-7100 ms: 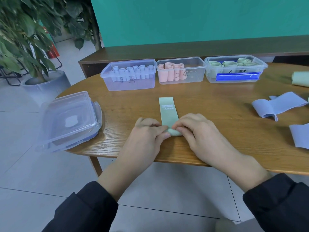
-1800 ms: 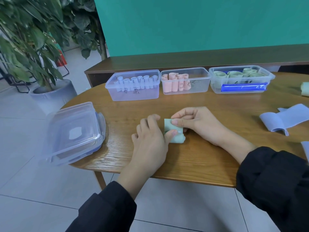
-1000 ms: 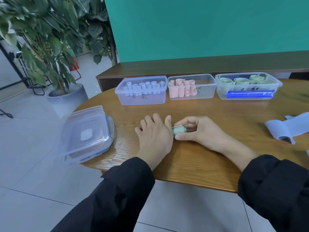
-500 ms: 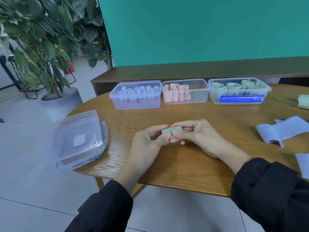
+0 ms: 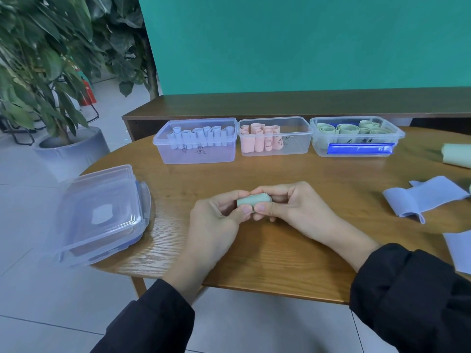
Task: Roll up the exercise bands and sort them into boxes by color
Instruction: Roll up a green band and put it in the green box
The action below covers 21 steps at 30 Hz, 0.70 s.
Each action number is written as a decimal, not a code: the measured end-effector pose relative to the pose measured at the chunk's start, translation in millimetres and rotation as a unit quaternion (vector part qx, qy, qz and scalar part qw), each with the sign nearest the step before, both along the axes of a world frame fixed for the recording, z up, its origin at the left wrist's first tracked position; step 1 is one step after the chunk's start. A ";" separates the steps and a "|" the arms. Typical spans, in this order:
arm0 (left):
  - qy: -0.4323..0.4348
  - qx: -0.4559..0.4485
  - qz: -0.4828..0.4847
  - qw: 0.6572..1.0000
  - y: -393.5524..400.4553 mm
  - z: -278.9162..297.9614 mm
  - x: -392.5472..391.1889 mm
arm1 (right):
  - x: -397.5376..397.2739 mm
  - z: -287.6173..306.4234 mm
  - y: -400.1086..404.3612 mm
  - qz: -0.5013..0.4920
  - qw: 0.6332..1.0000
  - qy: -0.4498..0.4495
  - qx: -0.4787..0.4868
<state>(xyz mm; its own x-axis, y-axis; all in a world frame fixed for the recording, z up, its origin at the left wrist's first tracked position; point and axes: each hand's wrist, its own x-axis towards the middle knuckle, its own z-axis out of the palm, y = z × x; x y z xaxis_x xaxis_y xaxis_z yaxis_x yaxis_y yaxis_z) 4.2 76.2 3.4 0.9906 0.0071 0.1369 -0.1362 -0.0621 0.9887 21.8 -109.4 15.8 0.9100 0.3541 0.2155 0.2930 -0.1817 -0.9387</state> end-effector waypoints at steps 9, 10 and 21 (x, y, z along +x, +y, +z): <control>0.052 -0.214 -0.099 0.971 -9.2 11.9 -2.3 | -16.0 23.2 -15.3 -0.075 0.993 -0.080 -0.034; 0.054 -0.225 -0.101 0.968 -11.0 12.9 -3.6 | -17.6 25.4 -17.3 -0.087 0.989 -0.106 -0.058; 0.076 -0.421 -0.118 0.896 -55.0 30.3 -23.3 | -46.3 22.6 -8.0 -0.213 0.966 -0.128 0.074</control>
